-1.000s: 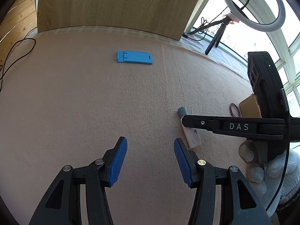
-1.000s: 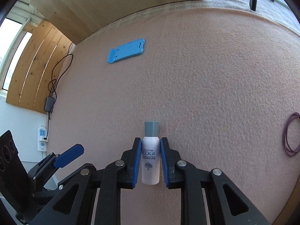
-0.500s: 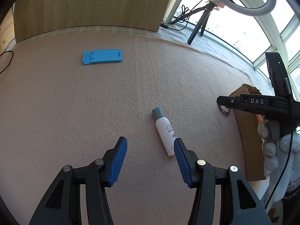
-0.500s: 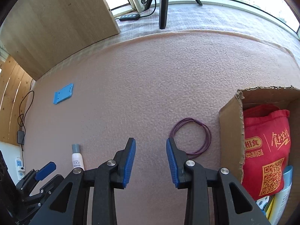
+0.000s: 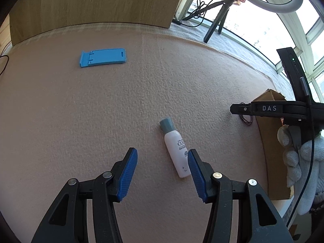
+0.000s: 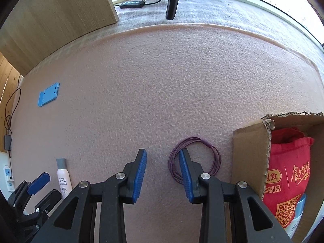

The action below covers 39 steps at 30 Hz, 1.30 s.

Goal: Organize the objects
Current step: 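Close the left gripper on the small white bottle while the right gripper pinches the purple rubber band, then carry the white bottle and rubber band into the box and open both grippers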

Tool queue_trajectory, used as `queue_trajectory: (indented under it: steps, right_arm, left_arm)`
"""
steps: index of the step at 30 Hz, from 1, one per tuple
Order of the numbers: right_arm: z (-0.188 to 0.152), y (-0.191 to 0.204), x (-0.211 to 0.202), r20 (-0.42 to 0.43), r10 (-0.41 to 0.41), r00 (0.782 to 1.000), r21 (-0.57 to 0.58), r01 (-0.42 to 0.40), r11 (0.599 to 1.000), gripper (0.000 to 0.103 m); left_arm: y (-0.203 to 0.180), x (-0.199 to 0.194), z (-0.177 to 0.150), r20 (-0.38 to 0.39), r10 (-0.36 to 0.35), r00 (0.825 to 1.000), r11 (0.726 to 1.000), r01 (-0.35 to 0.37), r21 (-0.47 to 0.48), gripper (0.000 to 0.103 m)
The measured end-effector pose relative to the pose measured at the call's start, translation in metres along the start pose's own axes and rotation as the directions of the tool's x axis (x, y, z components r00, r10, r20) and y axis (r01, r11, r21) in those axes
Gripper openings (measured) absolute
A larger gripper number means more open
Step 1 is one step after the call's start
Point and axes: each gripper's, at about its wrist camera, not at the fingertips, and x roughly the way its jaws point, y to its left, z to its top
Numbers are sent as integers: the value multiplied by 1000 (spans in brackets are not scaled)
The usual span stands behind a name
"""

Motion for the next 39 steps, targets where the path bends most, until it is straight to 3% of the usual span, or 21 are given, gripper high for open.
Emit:
queue_trajectory:
  steps: [2, 6, 16, 23, 30, 39]
  right_arm:
    - [-4, 6, 0, 8, -25, 1000, -44, 25, 999, 27]
    - [-14, 11, -1, -1, 12, 1000, -69, -12, 998, 4]
    - [-56, 21, -7, -12, 146, 989, -78, -146, 986, 3]
    - [-78, 28, -19, 20, 204, 979, -64, -203, 977, 3]
    - [-91, 23, -32, 57, 231, 971, -64, -228, 972, 3]
    - [-109, 8, -69, 139, 295, 945, -46, -291, 955, 3]
  left_arm:
    - [-1, 1, 0, -2, 3, 1000, 1000, -3, 0, 55]
    - [-4, 9, 3, -10, 7, 1000, 1000, -7, 5, 55]
    - [-12, 24, 7, -20, 33, 999, 999, -33, 27, 51]
    - [-17, 28, 9, -9, 76, 997, 996, -75, 41, 22]
    - [-22, 23, -6, -4, 70, 998, 996, -70, 55, 22]
    - [-46, 7, -30, 0, 24, 1000, 998, -24, 57, 22]
